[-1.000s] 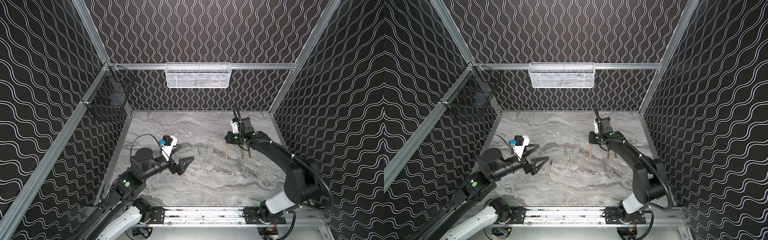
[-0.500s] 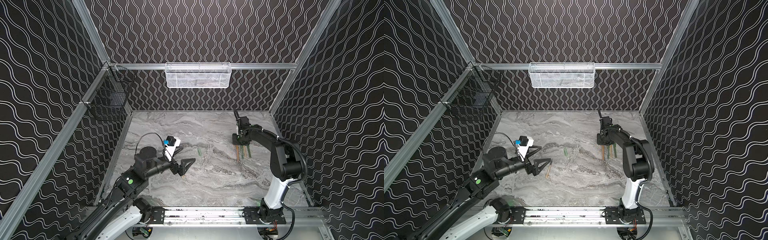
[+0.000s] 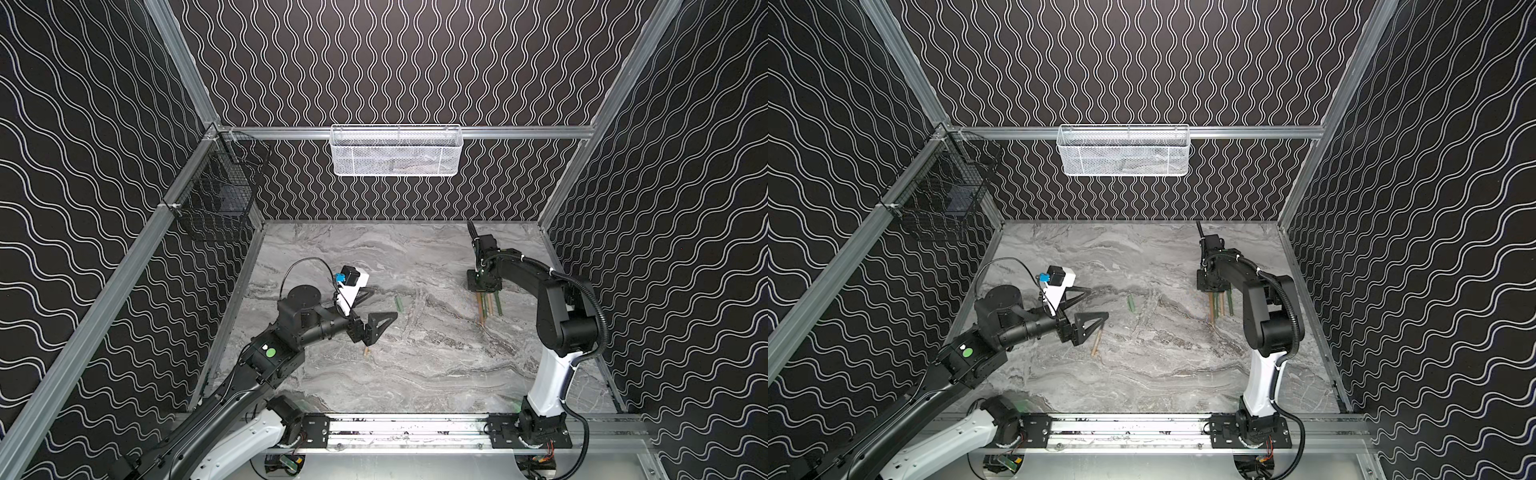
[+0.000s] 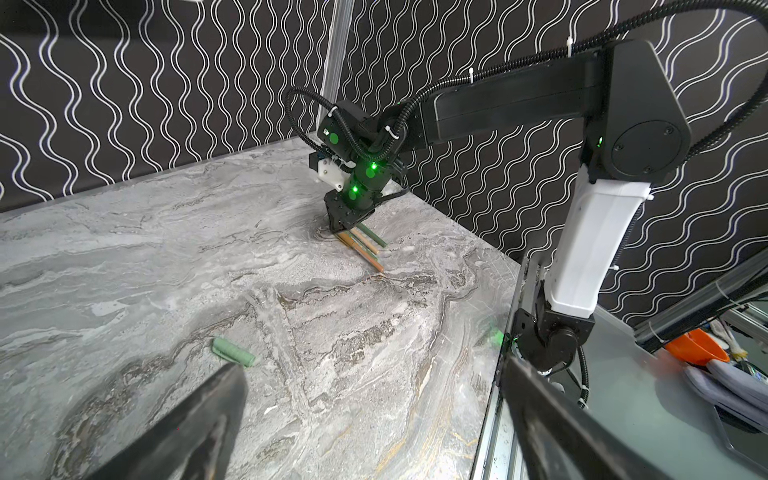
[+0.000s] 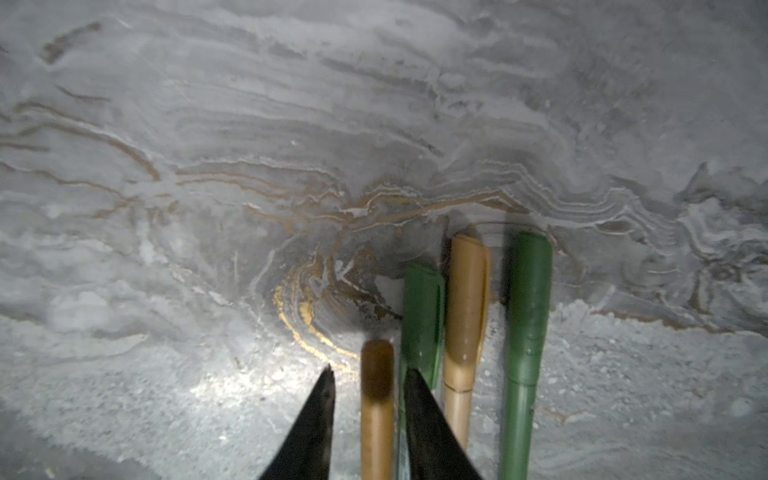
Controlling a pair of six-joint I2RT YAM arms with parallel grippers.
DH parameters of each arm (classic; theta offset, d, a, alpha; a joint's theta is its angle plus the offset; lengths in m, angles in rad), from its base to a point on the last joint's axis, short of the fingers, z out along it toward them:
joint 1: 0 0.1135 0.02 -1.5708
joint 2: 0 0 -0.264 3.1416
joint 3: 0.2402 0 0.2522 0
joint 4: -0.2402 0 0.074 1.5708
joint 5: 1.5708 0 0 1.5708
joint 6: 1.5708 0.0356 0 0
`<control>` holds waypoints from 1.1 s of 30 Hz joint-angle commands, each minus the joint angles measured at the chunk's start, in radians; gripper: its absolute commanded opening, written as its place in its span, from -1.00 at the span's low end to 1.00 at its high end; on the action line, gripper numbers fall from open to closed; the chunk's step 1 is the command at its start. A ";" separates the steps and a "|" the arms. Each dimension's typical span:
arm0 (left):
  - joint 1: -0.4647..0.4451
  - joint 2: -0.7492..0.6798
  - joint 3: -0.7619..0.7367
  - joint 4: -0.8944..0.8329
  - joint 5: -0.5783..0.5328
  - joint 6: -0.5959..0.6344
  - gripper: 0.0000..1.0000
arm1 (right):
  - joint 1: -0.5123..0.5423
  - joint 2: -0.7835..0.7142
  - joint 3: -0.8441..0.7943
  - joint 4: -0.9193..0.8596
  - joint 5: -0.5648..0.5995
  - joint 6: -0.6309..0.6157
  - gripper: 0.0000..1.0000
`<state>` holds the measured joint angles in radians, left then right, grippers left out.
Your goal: Insert the pens into the pen caps
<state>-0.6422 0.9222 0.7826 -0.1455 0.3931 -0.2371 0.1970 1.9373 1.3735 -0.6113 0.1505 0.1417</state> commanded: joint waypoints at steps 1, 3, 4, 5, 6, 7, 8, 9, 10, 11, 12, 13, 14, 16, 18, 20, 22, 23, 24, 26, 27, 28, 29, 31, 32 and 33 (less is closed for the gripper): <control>0.001 -0.022 -0.013 -0.004 -0.048 -0.017 0.97 | 0.005 -0.033 0.025 -0.028 -0.030 -0.001 -0.14; 0.000 -0.040 -0.027 -0.022 -0.069 -0.025 0.98 | 0.008 -0.034 0.042 -0.049 -0.031 -0.004 -0.06; 0.000 -0.046 -0.031 -0.039 -0.079 -0.028 0.98 | 0.013 -0.062 0.047 -0.059 -0.031 -0.007 -0.05; 0.001 -0.052 -0.034 -0.060 -0.095 -0.032 0.98 | 0.017 -0.082 0.044 -0.059 -0.043 -0.013 -0.04; 0.001 -0.056 -0.034 -0.079 -0.118 -0.039 0.98 | 0.023 -0.099 0.038 -0.054 -0.068 -0.018 -0.04; 0.000 -0.058 -0.036 -0.108 -0.152 -0.047 0.98 | 0.030 -0.119 0.026 -0.045 -0.121 -0.025 -0.03; 0.000 -0.058 -0.042 -0.135 -0.191 -0.060 0.98 | 0.043 -0.142 0.009 -0.029 -0.191 -0.034 -0.01; 0.001 -0.058 -0.048 -0.155 -0.235 -0.073 0.98 | 0.061 -0.161 -0.012 -0.011 -0.260 -0.044 -0.01; 0.001 -0.056 -0.056 -0.176 -0.285 -0.089 0.97 | 0.088 -0.184 -0.039 0.013 -0.316 -0.047 0.00; 0.001 -0.054 -0.064 -0.204 -0.327 -0.108 0.98 | 0.125 -0.201 -0.063 0.031 -0.343 -0.041 0.01; 0.001 -0.051 -0.070 -0.225 -0.357 -0.120 0.98 | 0.160 -0.212 -0.079 0.044 -0.355 -0.035 0.02; 0.001 -0.047 -0.076 -0.244 -0.380 -0.130 0.98 | 0.203 -0.219 -0.095 0.055 -0.360 -0.024 0.03; 0.000 -0.042 -0.081 -0.261 -0.392 -0.139 0.98 | 0.233 -0.218 -0.104 0.061 -0.353 -0.005 0.03; 0.000 -0.033 -0.090 -0.279 -0.406 -0.160 0.98 | 0.315 -0.211 -0.114 0.079 -0.354 0.032 0.03; 0.000 -0.025 -0.097 -0.293 -0.425 -0.186 0.98 | 0.380 -0.201 -0.116 0.103 -0.364 0.065 0.03; 0.002 -0.030 -0.101 -0.328 -0.497 -0.234 0.98 | 0.448 -0.174 -0.102 0.125 -0.383 0.097 0.03; 0.002 -0.041 -0.105 -0.386 -0.608 -0.299 0.97 | 0.504 -0.139 -0.090 0.150 -0.400 0.133 0.03; 0.001 -0.049 -0.106 -0.423 -0.666 -0.342 0.97 | 0.527 -0.121 -0.083 0.166 -0.419 0.153 0.03; 0.001 -0.059 -0.111 -0.446 -0.702 -0.367 0.97 | 0.546 -0.106 -0.078 0.184 -0.435 0.172 0.03; 0.002 -0.089 -0.125 -0.470 -0.747 -0.413 0.98 | 0.579 -0.069 -0.060 0.212 -0.460 0.207 0.03; 0.003 -0.105 -0.132 -0.475 -0.758 -0.426 0.97 | 0.592 -0.050 -0.044 0.212 -0.466 0.218 0.03; 0.003 -0.125 -0.139 -0.480 -0.770 -0.437 0.97 | 0.606 -0.018 -0.024 0.210 -0.470 0.225 0.03; 0.002 -0.144 -0.144 -0.485 -0.780 -0.445 0.97 | 0.620 0.005 -0.006 0.209 -0.472 0.230 0.03; 0.004 -0.179 -0.153 -0.494 -0.803 -0.451 0.97 | 0.638 0.047 0.028 0.205 -0.482 0.240 0.03; 0.003 -0.198 -0.156 -0.498 -0.811 -0.450 0.97 | 0.645 0.069 0.045 0.196 -0.479 0.245 0.03; 0.003 -0.209 -0.158 -0.500 -0.819 -0.448 0.97 | 0.650 0.083 0.061 0.186 -0.471 0.249 0.03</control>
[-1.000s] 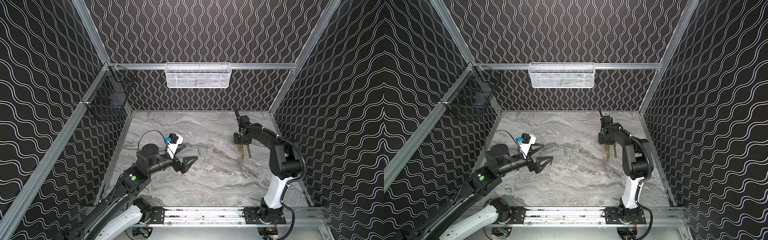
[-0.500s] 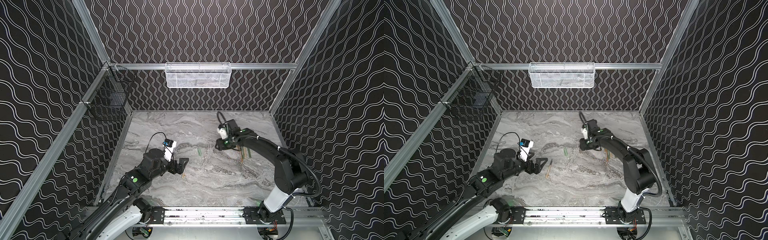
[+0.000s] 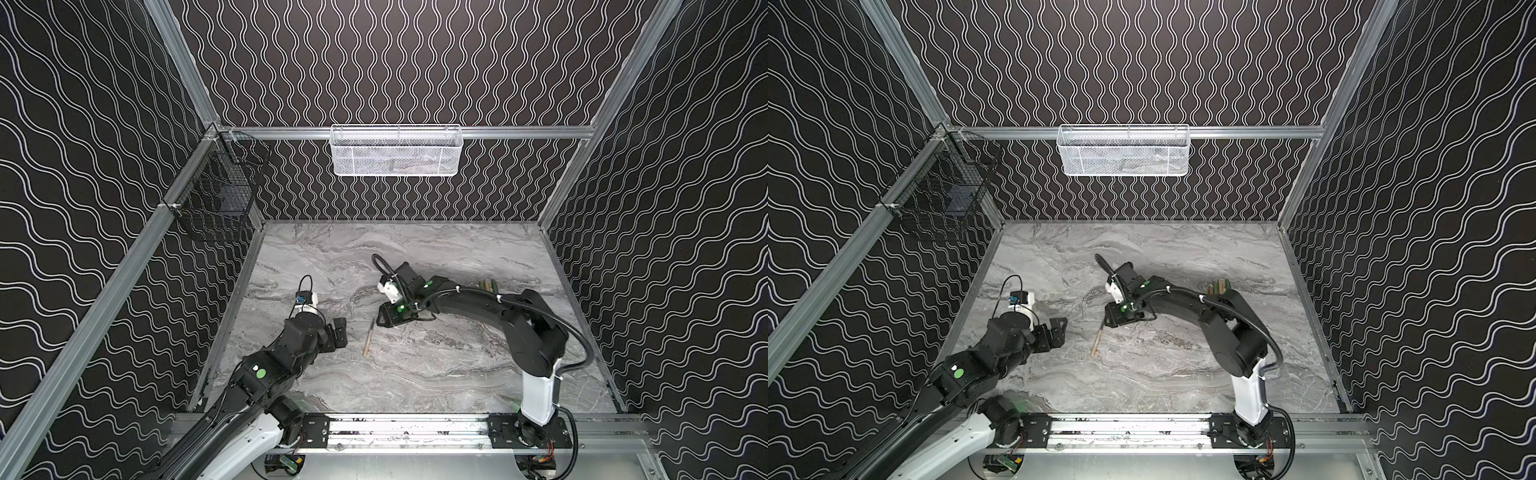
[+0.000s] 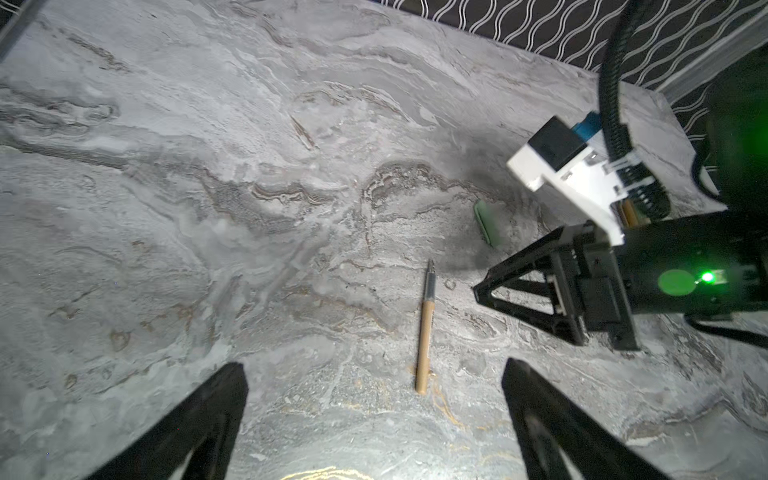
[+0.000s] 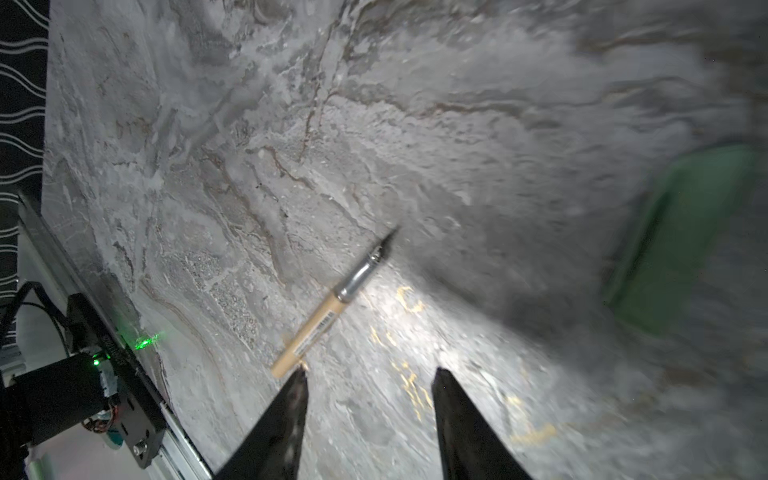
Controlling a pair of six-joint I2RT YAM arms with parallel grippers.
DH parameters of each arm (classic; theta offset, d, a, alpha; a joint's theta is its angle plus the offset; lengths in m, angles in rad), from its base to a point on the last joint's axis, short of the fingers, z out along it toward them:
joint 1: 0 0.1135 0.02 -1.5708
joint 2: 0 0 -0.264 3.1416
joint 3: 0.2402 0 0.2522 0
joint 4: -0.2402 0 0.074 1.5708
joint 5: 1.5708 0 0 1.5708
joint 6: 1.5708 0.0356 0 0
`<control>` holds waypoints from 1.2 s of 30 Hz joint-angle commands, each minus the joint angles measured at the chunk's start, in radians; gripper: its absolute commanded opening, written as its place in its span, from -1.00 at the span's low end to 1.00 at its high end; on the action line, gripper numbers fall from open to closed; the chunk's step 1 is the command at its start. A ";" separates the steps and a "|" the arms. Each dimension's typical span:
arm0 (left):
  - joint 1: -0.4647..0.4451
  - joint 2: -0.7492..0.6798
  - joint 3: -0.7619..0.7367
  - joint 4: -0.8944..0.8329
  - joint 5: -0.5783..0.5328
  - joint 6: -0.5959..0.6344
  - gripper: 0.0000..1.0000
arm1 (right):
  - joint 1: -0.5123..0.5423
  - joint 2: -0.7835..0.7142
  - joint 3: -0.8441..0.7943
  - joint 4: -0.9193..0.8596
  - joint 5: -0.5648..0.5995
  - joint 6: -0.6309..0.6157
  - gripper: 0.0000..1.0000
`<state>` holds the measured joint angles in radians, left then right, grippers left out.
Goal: Insert the pens into the pen caps
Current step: 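Grasp the remaining wooden pen by its body with the right gripper, then lift the wooden pen nib-up toward the left gripper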
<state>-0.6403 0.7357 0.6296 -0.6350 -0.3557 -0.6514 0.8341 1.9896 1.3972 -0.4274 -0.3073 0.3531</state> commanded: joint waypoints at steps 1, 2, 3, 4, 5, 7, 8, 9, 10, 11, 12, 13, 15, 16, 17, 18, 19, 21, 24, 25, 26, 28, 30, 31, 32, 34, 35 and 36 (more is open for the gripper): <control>0.002 -0.033 -0.004 -0.018 -0.079 -0.030 0.97 | 0.018 0.046 0.053 -0.005 0.002 0.044 0.03; 0.002 -0.043 -0.002 -0.023 -0.084 -0.025 0.97 | 0.020 0.058 0.066 -0.009 0.013 0.051 0.03; 0.002 -0.048 -0.003 -0.026 -0.086 -0.021 0.97 | 0.022 0.069 0.075 -0.011 0.019 0.057 0.03; 0.001 -0.056 -0.003 -0.027 -0.090 -0.018 0.97 | 0.023 0.080 0.088 -0.014 0.030 0.067 0.03; 0.001 -0.063 -0.004 -0.032 -0.092 -0.022 0.97 | 0.026 0.091 0.105 -0.025 0.049 0.074 0.03; 0.002 -0.077 -0.009 -0.031 -0.092 -0.024 0.97 | 0.031 0.115 0.135 -0.052 0.094 0.084 0.02; 0.002 -0.083 -0.013 -0.029 -0.090 -0.025 0.97 | 0.035 0.127 0.153 -0.070 0.117 0.086 0.01; 0.002 -0.089 -0.016 -0.027 -0.088 -0.028 0.97 | 0.037 0.138 0.166 -0.085 0.136 0.089 0.01; 0.002 -0.094 -0.020 -0.027 -0.088 -0.029 0.97 | 0.045 0.148 0.178 -0.100 0.157 0.089 0.01; 0.002 -0.100 -0.022 -0.026 -0.088 -0.030 0.97 | 0.053 0.156 0.188 -0.112 0.176 0.087 0.00; 0.002 -0.102 -0.023 -0.026 -0.089 -0.030 0.97 | 0.057 0.160 0.192 -0.118 0.184 0.088 0.00; 0.001 -0.104 -0.026 -0.025 -0.089 -0.030 0.97 | 0.063 0.164 0.194 -0.118 0.191 0.091 -0.01; 0.001 -0.106 -0.029 -0.023 -0.092 -0.028 0.97 | 0.074 0.171 0.197 -0.123 0.200 0.096 -0.02; 0.002 -0.107 -0.031 -0.019 -0.090 -0.028 0.97 | 0.081 0.175 0.202 -0.129 0.210 0.097 -0.03; 0.002 -0.106 -0.030 -0.016 -0.089 -0.029 0.97 | 0.088 0.182 0.209 -0.138 0.225 0.096 -0.04; 0.002 -0.105 -0.033 -0.012 -0.086 -0.026 0.97 | 0.094 0.186 0.217 -0.146 0.236 0.096 -0.04; 0.002 -0.105 -0.034 -0.007 -0.084 -0.026 0.98 | 0.100 0.193 0.223 -0.152 0.244 0.093 -0.06; 0.002 -0.101 -0.036 -0.003 -0.083 -0.028 0.97 | 0.110 0.207 0.239 -0.165 0.255 0.090 -0.10; 0.001 -0.099 -0.037 0.004 -0.077 -0.024 0.97 | 0.122 0.233 0.265 -0.189 0.276 0.084 -0.16; 0.002 -0.099 -0.037 0.003 -0.075 -0.025 0.97 | 0.123 0.240 0.272 -0.197 0.284 0.081 -0.22; 0.002 -0.096 -0.038 0.004 -0.076 -0.025 0.97 | 0.124 0.245 0.277 -0.205 0.291 0.078 -0.26; 0.002 -0.099 -0.040 0.005 -0.072 -0.024 0.97 | 0.128 0.247 0.281 -0.219 0.311 0.073 -0.33; 0.002 -0.099 -0.044 0.011 -0.064 -0.019 0.97 | 0.128 0.243 0.278 -0.227 0.326 0.069 -0.41; 0.002 -0.096 -0.046 0.020 -0.053 -0.011 0.97 | 0.128 0.241 0.277 -0.228 0.330 0.066 -0.46; 0.002 -0.094 -0.045 0.029 -0.042 -0.003 0.97 | 0.128 0.239 0.274 -0.229 0.335 0.064 -0.49; 0.002 -0.085 -0.043 0.045 -0.022 0.010 0.98 | 0.128 0.236 0.270 -0.231 0.346 0.060 -0.56; 0.002 -0.079 -0.042 0.051 -0.015 0.014 0.97 | 0.128 0.239 0.272 -0.237 0.349 0.056 -0.57; 0.002 -0.074 -0.042 0.056 -0.007 0.017 0.97 | 0.128 0.242 0.276 -0.246 0.357 0.055 -0.58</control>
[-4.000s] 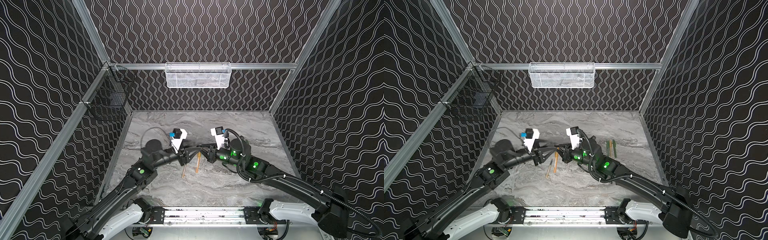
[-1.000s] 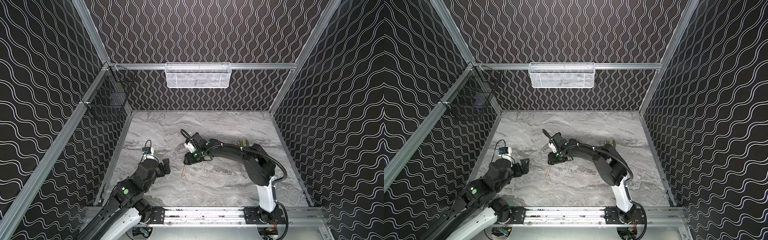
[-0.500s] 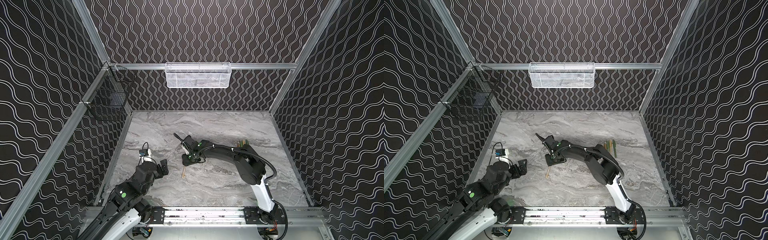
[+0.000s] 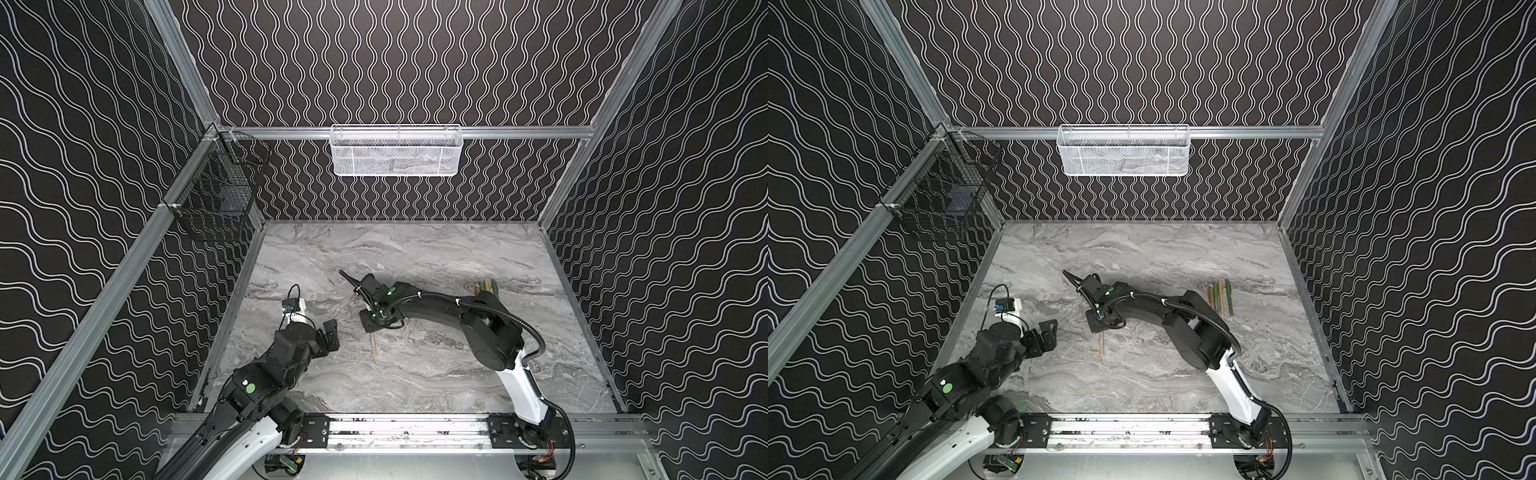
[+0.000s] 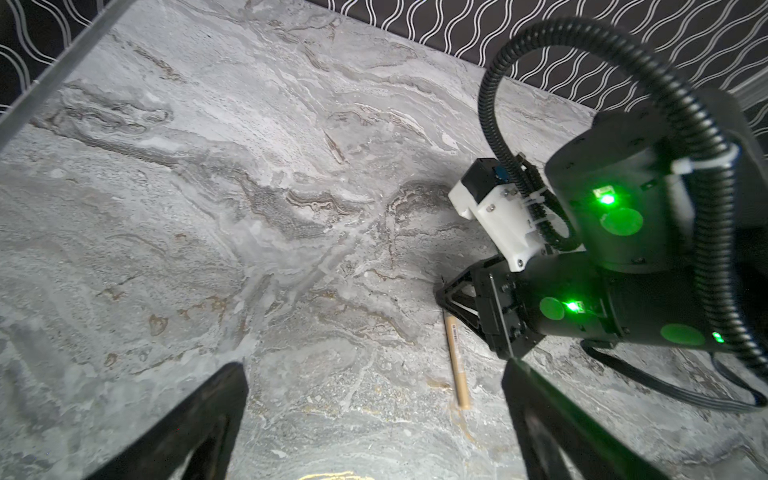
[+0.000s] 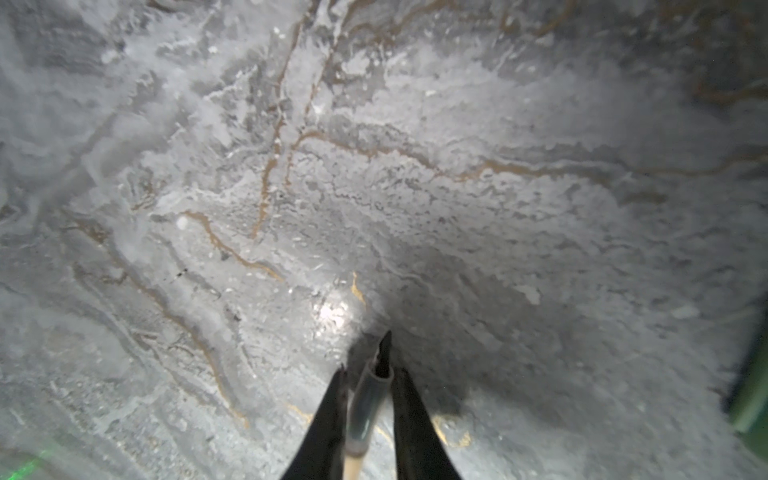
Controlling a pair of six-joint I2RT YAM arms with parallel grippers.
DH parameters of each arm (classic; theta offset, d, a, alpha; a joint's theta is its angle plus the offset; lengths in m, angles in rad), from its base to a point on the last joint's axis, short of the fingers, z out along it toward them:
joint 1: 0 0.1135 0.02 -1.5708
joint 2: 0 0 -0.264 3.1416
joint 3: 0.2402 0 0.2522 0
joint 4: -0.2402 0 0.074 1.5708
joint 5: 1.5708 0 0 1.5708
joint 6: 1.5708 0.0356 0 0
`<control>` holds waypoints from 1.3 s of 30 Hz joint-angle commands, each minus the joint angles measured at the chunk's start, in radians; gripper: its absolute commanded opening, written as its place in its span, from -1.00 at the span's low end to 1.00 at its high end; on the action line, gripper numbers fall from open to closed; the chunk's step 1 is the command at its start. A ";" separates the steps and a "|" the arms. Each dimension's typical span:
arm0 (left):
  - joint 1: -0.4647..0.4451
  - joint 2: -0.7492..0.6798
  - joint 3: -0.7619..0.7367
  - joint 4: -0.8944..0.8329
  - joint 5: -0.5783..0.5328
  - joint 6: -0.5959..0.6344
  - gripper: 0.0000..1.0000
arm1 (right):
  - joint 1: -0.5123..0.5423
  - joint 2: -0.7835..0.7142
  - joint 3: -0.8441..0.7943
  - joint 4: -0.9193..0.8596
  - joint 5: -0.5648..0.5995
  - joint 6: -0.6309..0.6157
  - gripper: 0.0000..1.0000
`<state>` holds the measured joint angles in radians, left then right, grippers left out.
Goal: Insert the pens into the pen caps
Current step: 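Lift the wooden pen nib-up toward the left gripper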
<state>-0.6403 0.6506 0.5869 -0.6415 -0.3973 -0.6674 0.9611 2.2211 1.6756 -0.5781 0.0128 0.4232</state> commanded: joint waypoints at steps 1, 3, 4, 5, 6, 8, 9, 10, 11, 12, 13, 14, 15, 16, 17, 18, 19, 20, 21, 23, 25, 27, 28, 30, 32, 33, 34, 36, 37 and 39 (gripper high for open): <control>0.002 0.018 0.001 0.069 0.041 0.035 0.97 | 0.001 0.013 -0.001 -0.100 0.042 -0.020 -0.61; 0.002 0.033 0.002 0.080 0.053 0.039 0.97 | 0.001 0.013 -0.002 -0.104 0.042 -0.024 -0.68; 0.002 0.039 0.001 0.087 0.060 0.037 0.97 | 0.001 0.011 -0.006 -0.101 0.041 -0.029 -0.73; 0.002 0.042 0.002 0.092 0.067 0.037 0.98 | 0.002 0.009 -0.009 -0.101 0.040 -0.032 -0.76; 0.001 0.047 0.000 0.099 0.074 0.040 0.97 | 0.001 0.007 -0.012 -0.100 0.042 -0.035 -0.80; 0.002 0.055 -0.002 0.110 0.088 0.044 0.97 | 0.001 0.006 -0.013 -0.104 0.045 -0.043 -0.87; 0.002 0.059 -0.002 0.115 0.095 0.048 0.97 | 0.000 0.005 -0.015 -0.105 0.045 -0.046 -0.89; 0.002 0.063 -0.003 0.121 0.104 0.054 0.97 | 0.000 0.001 -0.020 -0.100 0.049 -0.054 -0.90; 0.002 0.067 -0.001 0.125 0.111 0.058 0.97 | -0.002 -0.006 -0.026 -0.094 0.052 -0.062 -0.90; 0.002 0.071 0.002 0.130 0.120 0.063 0.97 | -0.009 -0.020 -0.039 -0.079 0.053 -0.068 -0.90; 0.002 0.075 0.002 0.141 0.133 0.072 0.97 | -0.020 -0.040 -0.054 -0.059 0.041 -0.074 -0.91; 0.001 0.078 0.002 0.153 0.152 0.080 0.97 | -0.031 -0.060 -0.072 -0.035 0.024 -0.079 -0.91; 0.002 0.083 0.003 0.168 0.172 0.089 0.97 | -0.049 -0.088 -0.096 -0.003 -0.003 -0.083 -0.92; 0.002 0.087 0.001 0.181 0.193 0.096 0.98 | -0.065 -0.116 -0.117 0.034 -0.038 -0.088 -0.92; 0.002 0.091 -0.002 0.194 0.210 0.098 0.97 | -0.076 -0.144 -0.143 0.070 -0.067 -0.097 -0.92; 0.002 0.099 -0.006 0.209 0.234 0.104 0.97 | -0.087 -0.177 -0.170 0.111 -0.093 -0.109 -0.92; 0.002 0.107 -0.013 0.229 0.261 0.110 0.97 | -0.097 -0.209 -0.200 0.152 -0.120 -0.126 -0.92; 0.002 0.115 -0.018 0.248 0.288 0.114 0.97 | -0.107 -0.241 -0.225 0.186 -0.147 -0.140 -0.92; 0.000 0.125 -0.026 0.280 0.330 0.120 0.97 | -0.117 -0.279 -0.261 0.232 -0.177 -0.150 -0.92; 0.001 0.151 -0.047 0.356 0.422 0.132 0.97 | -0.148 -0.363 -0.330 0.317 -0.258 -0.158 -0.92; -0.001 0.187 -0.066 0.453 0.525 0.134 0.97 | -0.187 -0.437 -0.405 0.420 -0.353 -0.153 -0.92; -0.002 0.219 -0.079 0.534 0.604 0.133 0.95 | -0.215 -0.506 -0.474 0.515 -0.430 -0.144 -0.91; -0.002 0.235 -0.081 0.561 0.624 0.131 0.94 | -0.225 -0.537 -0.503 0.559 -0.463 -0.140 -0.91; -0.007 0.261 -0.083 0.624 0.676 0.134 0.91 | -0.240 -0.602 -0.560 0.647 -0.533 -0.135 -0.92; -0.010 0.280 -0.091 0.695 0.727 0.134 0.90 | -0.246 -0.654 -0.606 0.721 -0.601 -0.132 -0.92; -0.012 0.289 -0.095 0.740 0.761 0.131 0.90 | -0.246 -0.681 -0.632 0.769 -0.633 -0.127 -0.92; -0.012 0.297 -0.097 0.772 0.787 0.129 0.89 | -0.247 -0.703 -0.655 0.810 -0.665 -0.119 -0.92; -0.015 0.324 -0.099 0.845 0.844 0.124 0.87 | -0.248 -0.745 -0.717 0.909 -0.718 -0.094 -0.92; -0.017 0.335 -0.097 0.866 0.861 0.122 0.84 | -0.248 -0.761 -0.735 0.946 -0.739 -0.079 -0.92; -0.019 0.353 -0.100 0.923 0.891 0.109 0.80 | -0.248 -0.791 -0.766 1.018 -0.771 -0.051 -0.92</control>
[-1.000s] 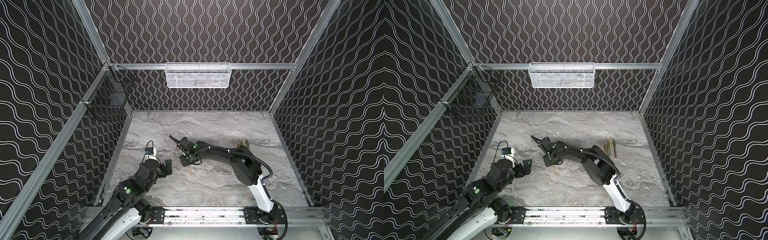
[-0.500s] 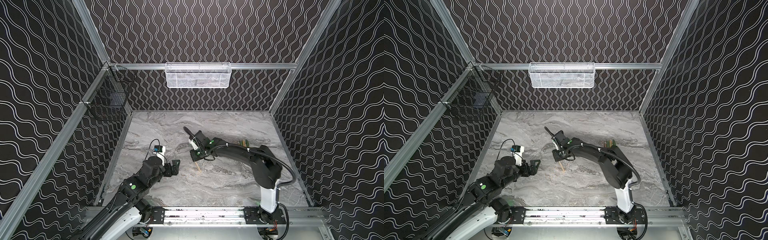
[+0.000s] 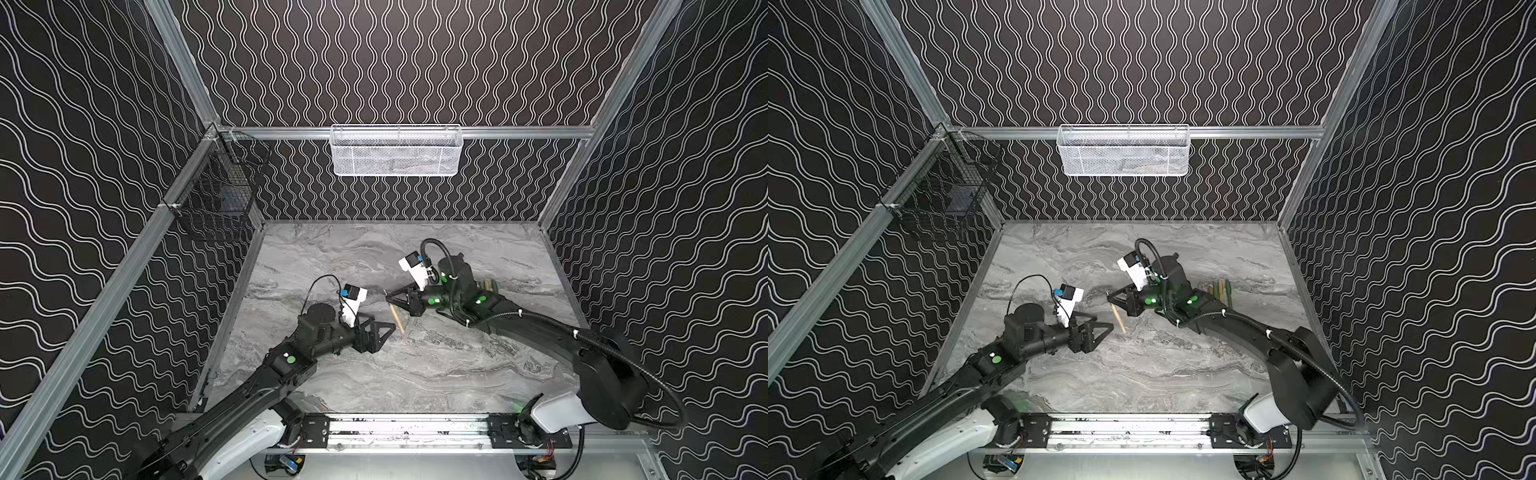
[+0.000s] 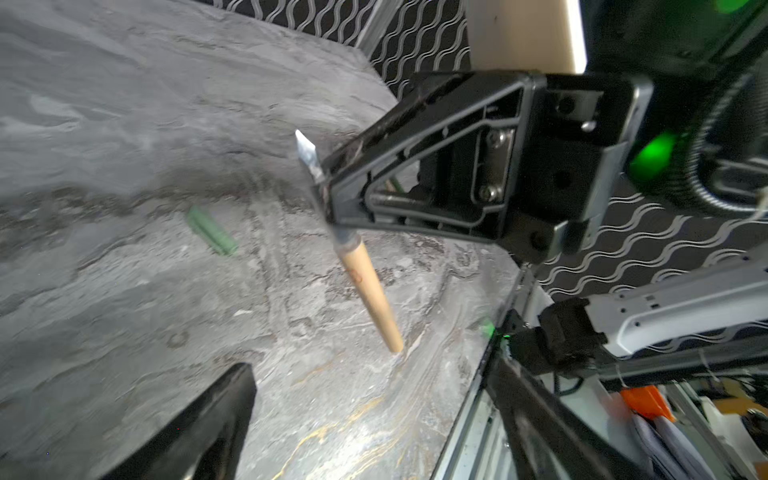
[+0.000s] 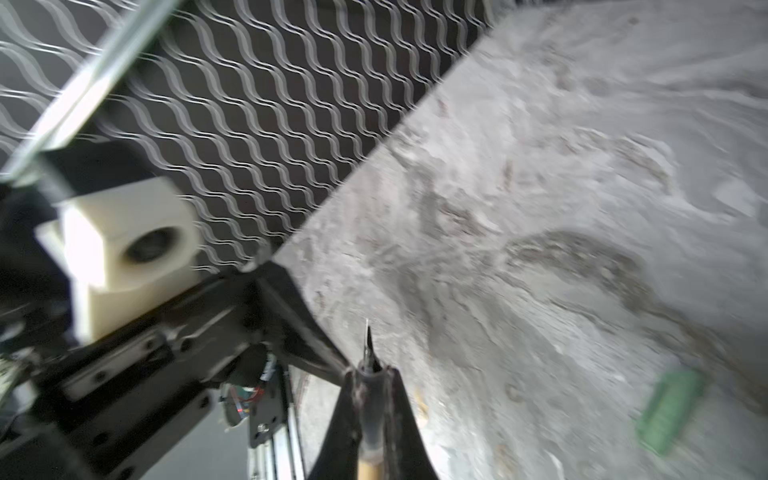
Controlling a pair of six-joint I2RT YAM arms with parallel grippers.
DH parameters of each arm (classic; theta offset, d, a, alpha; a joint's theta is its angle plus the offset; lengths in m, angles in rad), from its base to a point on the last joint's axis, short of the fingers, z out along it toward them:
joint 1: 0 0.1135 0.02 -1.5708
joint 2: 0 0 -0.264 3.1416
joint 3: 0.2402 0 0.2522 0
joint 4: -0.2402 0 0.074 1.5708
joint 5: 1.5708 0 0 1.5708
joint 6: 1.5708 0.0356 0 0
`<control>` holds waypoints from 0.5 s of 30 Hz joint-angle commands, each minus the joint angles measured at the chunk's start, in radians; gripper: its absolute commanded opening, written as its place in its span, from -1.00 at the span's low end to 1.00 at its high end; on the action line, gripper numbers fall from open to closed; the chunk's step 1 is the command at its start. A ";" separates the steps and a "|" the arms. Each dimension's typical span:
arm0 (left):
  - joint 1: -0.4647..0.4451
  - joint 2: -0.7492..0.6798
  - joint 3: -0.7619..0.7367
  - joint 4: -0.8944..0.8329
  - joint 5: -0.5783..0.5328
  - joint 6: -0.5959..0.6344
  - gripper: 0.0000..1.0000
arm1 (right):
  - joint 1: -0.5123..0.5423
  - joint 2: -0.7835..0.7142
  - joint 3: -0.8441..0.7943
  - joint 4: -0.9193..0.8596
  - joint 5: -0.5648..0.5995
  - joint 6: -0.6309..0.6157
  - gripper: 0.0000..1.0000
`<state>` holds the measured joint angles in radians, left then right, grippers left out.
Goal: Insert the pens into the pen caps
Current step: 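Lift the wooden pen nib-up toward the left gripper, then close the left gripper on the pen while the right gripper opens and releases it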
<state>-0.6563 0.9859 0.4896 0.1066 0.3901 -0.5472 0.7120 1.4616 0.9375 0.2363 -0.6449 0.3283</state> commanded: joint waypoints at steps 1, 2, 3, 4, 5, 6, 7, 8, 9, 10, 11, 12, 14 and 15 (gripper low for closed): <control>-0.004 0.023 -0.007 0.201 0.114 -0.021 0.78 | 0.001 -0.043 -0.040 0.231 -0.128 0.059 -0.92; -0.006 0.029 -0.012 0.238 0.128 -0.030 0.76 | 0.001 -0.056 -0.053 0.269 -0.141 0.078 -0.92; -0.005 0.034 -0.015 0.269 0.141 -0.040 0.73 | 0.001 -0.069 -0.068 0.305 -0.154 0.098 -0.92; -0.005 0.038 -0.016 0.288 0.149 -0.045 0.70 | 0.000 -0.078 -0.078 0.338 -0.164 0.114 -0.91; -0.005 0.042 -0.017 0.310 0.158 -0.049 0.67 | 0.001 -0.089 -0.091 0.374 -0.176 0.132 -0.91; -0.006 0.047 -0.018 0.327 0.163 -0.054 0.64 | 0.001 -0.101 -0.102 0.405 -0.187 0.148 -0.91; -0.007 0.050 -0.018 0.335 0.166 -0.055 0.61 | 0.001 -0.110 -0.110 0.429 -0.192 0.163 -0.91; -0.008 0.054 -0.019 0.351 0.171 -0.060 0.55 | 0.002 -0.120 -0.116 0.449 -0.196 0.176 -0.91; -0.008 0.057 -0.020 0.373 0.180 -0.066 0.46 | 0.001 -0.129 -0.122 0.466 -0.202 0.183 -0.90; -0.008 0.061 -0.024 0.395 0.193 -0.071 0.36 | 0.001 -0.136 -0.126 0.473 -0.202 0.187 -0.90; -0.009 0.065 -0.027 0.426 0.208 -0.080 0.23 | 0.001 -0.143 -0.127 0.476 -0.200 0.189 -0.90; -0.009 0.072 -0.029 0.456 0.224 -0.090 0.12 | 0.001 -0.147 -0.130 0.479 -0.200 0.190 -0.90; -0.013 0.087 -0.029 0.498 0.254 -0.101 0.03 | 0.000 -0.155 -0.135 0.487 -0.200 0.194 -0.90; -0.014 0.095 -0.029 0.516 0.268 -0.106 0.02 | 0.001 -0.155 -0.135 0.494 -0.203 0.199 -0.90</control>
<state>-0.6674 1.0657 0.4610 0.4923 0.5953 -0.6258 0.7124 1.3151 0.8074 0.6491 -0.8284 0.4953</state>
